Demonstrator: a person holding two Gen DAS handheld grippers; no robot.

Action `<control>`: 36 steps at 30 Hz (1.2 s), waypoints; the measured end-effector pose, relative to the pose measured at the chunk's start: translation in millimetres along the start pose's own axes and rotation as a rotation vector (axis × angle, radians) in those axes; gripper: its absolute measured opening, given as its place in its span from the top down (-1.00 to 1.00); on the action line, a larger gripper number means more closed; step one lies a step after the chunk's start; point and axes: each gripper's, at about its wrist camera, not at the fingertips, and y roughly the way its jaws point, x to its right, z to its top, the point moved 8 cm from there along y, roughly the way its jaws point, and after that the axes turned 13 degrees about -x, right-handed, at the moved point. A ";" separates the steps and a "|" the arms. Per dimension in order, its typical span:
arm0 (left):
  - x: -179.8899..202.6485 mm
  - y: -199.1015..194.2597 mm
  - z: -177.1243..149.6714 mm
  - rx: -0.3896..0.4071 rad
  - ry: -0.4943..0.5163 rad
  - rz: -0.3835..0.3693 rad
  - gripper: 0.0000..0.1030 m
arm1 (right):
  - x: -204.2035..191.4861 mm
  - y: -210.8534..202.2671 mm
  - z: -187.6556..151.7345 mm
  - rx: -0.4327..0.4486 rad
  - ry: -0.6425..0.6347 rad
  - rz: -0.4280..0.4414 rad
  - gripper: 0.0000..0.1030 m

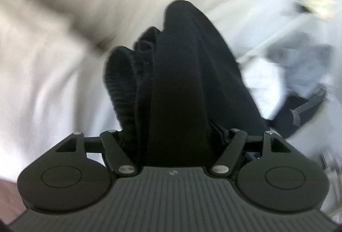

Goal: Fold clothes

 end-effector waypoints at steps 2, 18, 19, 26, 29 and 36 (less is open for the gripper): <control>-35.2 53.8 -15.6 -0.073 -0.002 0.206 -0.33 | 38.9 36.2 -21.6 -0.109 -0.008 -0.087 0.25; -7.7 137.9 -3.1 -0.039 0.155 0.264 -0.28 | 163.4 70.6 -50.7 -0.137 0.060 -0.309 0.02; -10.0 139.5 -2.5 -0.018 0.122 0.232 -0.28 | 187.0 81.5 -60.9 -0.248 0.161 -0.324 -0.22; 76.9 84.5 12.3 0.283 0.508 0.555 -0.17 | 170.8 26.3 -41.4 -0.106 0.180 -0.585 -0.53; 94.8 81.0 13.4 0.213 0.478 0.341 -0.17 | 127.7 24.2 -35.1 -0.109 -0.092 -0.596 -0.49; 7.5 142.0 20.3 -0.019 0.326 0.518 -0.42 | 87.7 98.3 -103.1 -0.315 -0.282 -0.516 -0.39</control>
